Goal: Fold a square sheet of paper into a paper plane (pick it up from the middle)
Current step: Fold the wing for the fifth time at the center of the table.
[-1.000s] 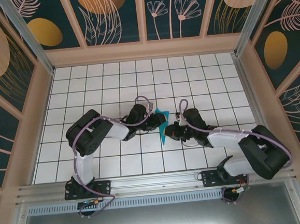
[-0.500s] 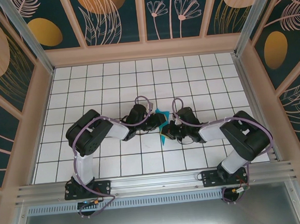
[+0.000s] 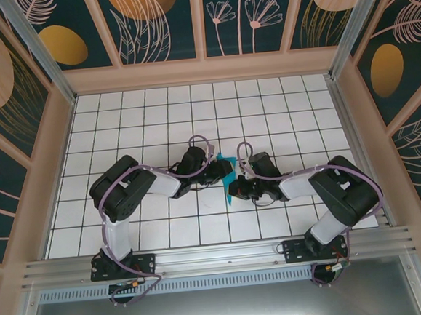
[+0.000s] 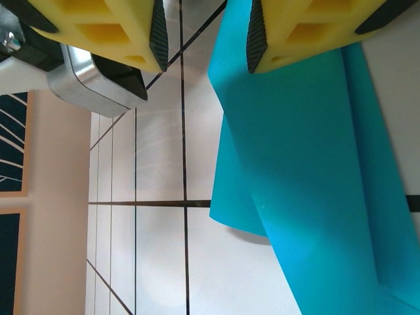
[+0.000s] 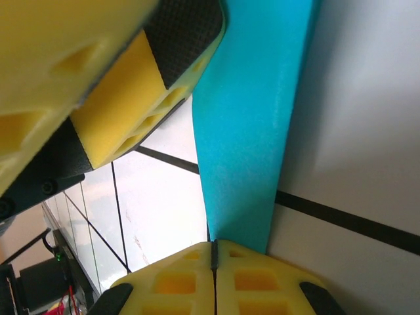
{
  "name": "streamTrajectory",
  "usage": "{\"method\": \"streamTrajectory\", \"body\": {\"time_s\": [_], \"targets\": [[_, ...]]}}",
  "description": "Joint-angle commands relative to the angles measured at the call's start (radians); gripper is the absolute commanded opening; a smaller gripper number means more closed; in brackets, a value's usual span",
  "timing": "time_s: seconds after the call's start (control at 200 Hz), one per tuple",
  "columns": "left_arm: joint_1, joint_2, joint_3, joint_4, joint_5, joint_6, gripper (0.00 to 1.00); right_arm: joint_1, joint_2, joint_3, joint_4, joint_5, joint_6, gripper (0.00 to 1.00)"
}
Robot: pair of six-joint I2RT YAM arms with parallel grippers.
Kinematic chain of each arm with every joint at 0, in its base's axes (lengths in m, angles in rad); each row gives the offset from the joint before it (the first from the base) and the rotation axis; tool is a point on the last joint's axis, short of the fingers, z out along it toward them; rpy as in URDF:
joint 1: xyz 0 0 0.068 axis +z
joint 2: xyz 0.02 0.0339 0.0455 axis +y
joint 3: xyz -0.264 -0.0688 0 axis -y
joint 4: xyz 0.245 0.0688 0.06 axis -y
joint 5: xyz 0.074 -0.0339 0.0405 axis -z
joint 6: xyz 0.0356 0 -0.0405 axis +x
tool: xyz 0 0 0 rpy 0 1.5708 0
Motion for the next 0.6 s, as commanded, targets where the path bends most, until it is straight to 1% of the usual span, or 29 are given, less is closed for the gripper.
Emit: {"method": "streamTrajectory", "body": {"time_s": [0.0,0.085,0.175,0.38,0.41,0.475,0.595], "targets": [[-0.007,-0.016,-0.002,-0.068,-0.021,0.001,0.39,-0.002,0.028,-0.023,-0.156,-0.019,-0.070,0.09],[-0.007,-0.017,-0.006,-0.047,-0.010,-0.006,0.40,-0.002,0.024,-0.017,-0.176,-0.013,-0.081,0.09],[-0.006,-0.063,-0.015,-0.033,-0.009,0.001,0.41,-0.003,0.015,-0.015,-0.194,-0.014,-0.094,0.09],[-0.006,-0.238,-0.017,-0.184,-0.140,0.132,0.41,-0.003,0.011,-0.015,-0.202,-0.043,-0.138,0.08],[-0.007,-0.275,-0.024,-0.190,-0.162,0.139,0.41,-0.003,0.011,-0.012,-0.203,-0.047,-0.144,0.08],[-0.006,-0.297,-0.037,-0.204,-0.186,0.154,0.39,-0.004,0.018,-0.005,-0.199,-0.060,-0.158,0.08],[-0.006,-0.263,-0.025,-0.218,-0.154,0.160,0.32,-0.003,0.038,0.004,-0.192,-0.077,-0.167,0.09]]}}
